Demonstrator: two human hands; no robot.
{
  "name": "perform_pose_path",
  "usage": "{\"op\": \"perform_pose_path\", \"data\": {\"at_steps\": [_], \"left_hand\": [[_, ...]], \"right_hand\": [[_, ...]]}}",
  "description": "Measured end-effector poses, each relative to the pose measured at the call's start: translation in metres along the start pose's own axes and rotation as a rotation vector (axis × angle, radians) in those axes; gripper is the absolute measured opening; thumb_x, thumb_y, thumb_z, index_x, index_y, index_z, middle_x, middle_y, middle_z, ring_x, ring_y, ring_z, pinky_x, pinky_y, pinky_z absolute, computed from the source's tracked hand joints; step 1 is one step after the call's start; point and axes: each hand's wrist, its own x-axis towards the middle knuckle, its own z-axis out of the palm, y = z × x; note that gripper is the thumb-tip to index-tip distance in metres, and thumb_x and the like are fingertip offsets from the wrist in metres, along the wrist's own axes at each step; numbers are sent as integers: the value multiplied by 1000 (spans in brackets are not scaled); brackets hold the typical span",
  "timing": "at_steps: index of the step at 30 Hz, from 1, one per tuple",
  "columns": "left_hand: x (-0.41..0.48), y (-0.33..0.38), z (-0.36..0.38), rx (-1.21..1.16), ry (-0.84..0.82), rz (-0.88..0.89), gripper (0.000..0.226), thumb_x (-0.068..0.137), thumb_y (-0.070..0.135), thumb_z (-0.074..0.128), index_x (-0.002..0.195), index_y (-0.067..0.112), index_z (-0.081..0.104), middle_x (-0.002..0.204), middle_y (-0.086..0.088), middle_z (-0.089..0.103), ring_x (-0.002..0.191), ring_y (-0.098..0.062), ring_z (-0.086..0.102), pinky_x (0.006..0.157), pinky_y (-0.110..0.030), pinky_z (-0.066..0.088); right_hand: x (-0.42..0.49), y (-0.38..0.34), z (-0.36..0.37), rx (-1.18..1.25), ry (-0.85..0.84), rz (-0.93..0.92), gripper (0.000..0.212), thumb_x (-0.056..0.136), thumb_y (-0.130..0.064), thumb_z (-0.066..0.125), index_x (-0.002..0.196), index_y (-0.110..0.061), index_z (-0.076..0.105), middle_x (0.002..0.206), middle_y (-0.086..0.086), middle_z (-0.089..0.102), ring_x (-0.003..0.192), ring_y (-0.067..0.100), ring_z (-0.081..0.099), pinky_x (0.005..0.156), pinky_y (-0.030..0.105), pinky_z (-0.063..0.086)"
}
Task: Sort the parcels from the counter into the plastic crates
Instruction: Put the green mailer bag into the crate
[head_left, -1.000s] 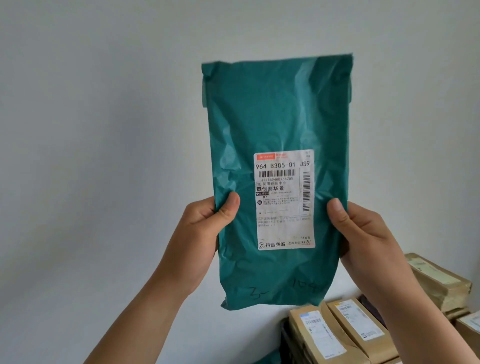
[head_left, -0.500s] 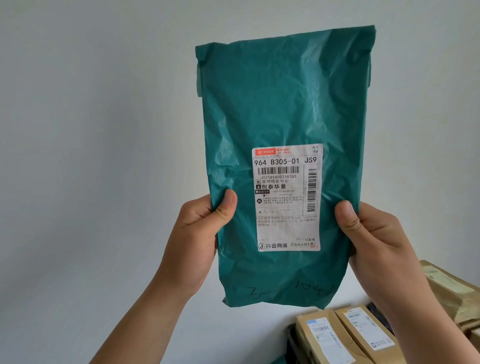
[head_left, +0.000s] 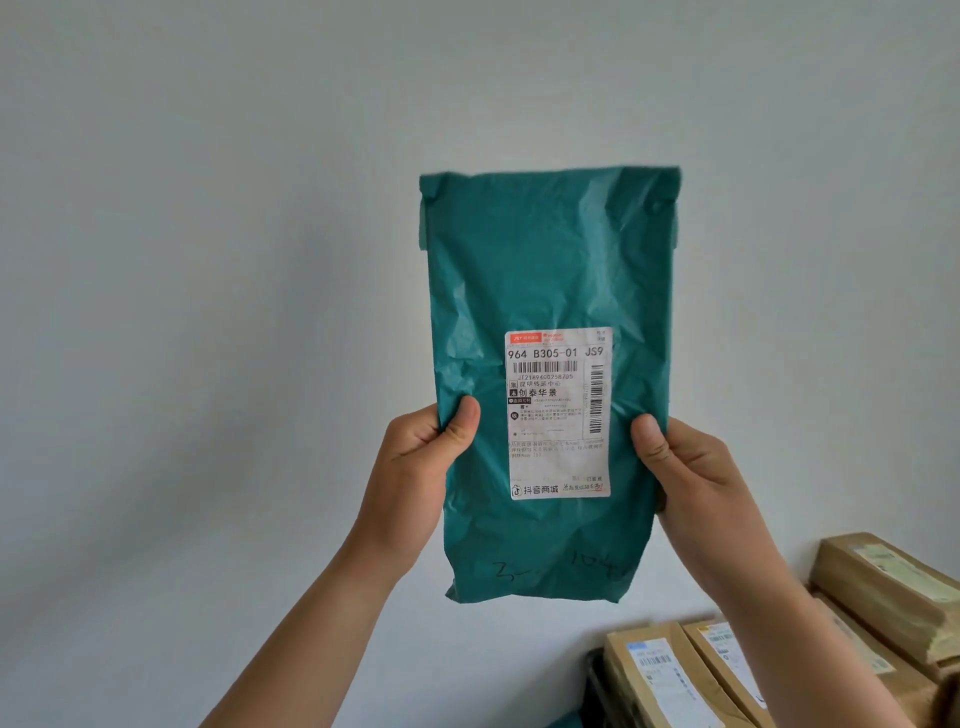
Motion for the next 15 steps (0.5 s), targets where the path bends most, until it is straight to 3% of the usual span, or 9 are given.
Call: {"op": "perform_pose_path", "data": {"at_steps": [4,10,15], "left_hand": [[9,-20,-12,45,55,-137,30,109,22,50,115,8,76,118,-7,79,114,-26,74,104,-44,56],[10,-37,-32,131,92,-212,30,111,22,49,116,8,76,116,-5,79,111,-24,75,104,-45,56],[8,-31,-52,213,127,-203,32,111,29,50,108,15,78,106,2,81,100,-16,77,85,-28,57]], "right_hand": [[14,23,14,-35,-1,134,43,99,-43,50,112,-12,78,110,6,80,105,32,75,95,53,60],[20,40,32,-77,-15,231,47,95,-50,51,111,-15,78,108,2,81,105,32,75,94,50,61],[18,34,26,16,-57,144,37,111,-29,40,129,-11,67,116,12,78,107,33,74,91,44,62]]}}
